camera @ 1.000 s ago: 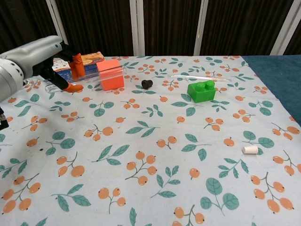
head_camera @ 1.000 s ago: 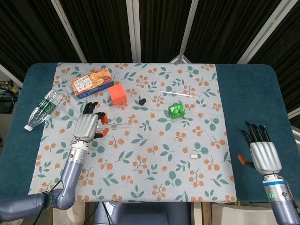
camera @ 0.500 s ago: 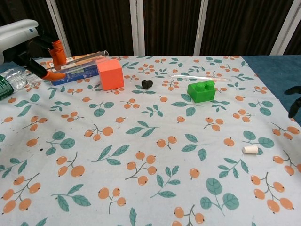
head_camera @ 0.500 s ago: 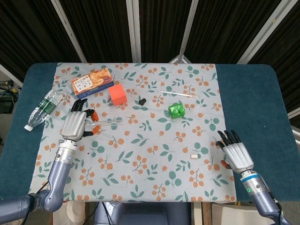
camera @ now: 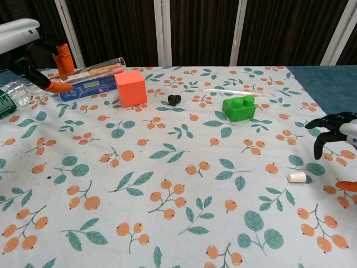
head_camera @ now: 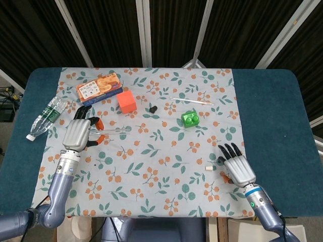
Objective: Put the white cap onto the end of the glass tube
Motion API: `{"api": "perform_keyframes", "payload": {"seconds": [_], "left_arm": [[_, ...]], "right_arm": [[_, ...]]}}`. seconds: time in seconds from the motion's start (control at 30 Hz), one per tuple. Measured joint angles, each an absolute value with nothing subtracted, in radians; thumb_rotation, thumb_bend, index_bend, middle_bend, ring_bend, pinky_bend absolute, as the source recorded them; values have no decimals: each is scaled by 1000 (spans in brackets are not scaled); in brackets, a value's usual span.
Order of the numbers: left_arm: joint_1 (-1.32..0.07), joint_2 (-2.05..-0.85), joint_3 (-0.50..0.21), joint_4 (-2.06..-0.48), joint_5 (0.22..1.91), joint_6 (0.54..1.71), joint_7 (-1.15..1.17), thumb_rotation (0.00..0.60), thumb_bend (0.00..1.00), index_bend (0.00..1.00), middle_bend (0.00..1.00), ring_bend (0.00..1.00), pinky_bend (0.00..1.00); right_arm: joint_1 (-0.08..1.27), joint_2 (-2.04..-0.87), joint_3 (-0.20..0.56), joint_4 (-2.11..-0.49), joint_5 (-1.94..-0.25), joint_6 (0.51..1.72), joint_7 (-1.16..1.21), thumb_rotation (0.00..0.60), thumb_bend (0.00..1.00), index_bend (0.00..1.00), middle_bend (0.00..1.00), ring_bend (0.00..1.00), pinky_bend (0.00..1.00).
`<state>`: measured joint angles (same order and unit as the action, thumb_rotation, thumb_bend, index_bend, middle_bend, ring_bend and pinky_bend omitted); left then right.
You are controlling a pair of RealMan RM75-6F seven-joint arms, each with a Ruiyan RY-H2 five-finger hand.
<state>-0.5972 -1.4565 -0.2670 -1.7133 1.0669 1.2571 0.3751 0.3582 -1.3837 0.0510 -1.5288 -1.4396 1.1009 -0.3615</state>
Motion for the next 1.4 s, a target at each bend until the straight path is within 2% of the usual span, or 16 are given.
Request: {"api": "perform_keyframes", "payload": {"seconds": [0.53,1.2,1.4], "left_arm": [[-595,-1441,-265,-1695,1080,1245,343,600,678,592,529,86,0],[-595,-1449,-262,-1666,1076,1237,330,600,677,592,529,86,0],[-596,-1449,-261,-1659,1078,1234,328,600,678,592,528,86,0]], "right_arm": [[386,-1493,71,-1470,-1373,1086,-380,600,278,462,122,9,0],[405,-1535,71,-1439,-1348,1086,-381,600,343,485,126,9,0],[411,-1546,72,-1428,-1337,1082,-383,600,368,537,147,13,0]]}}
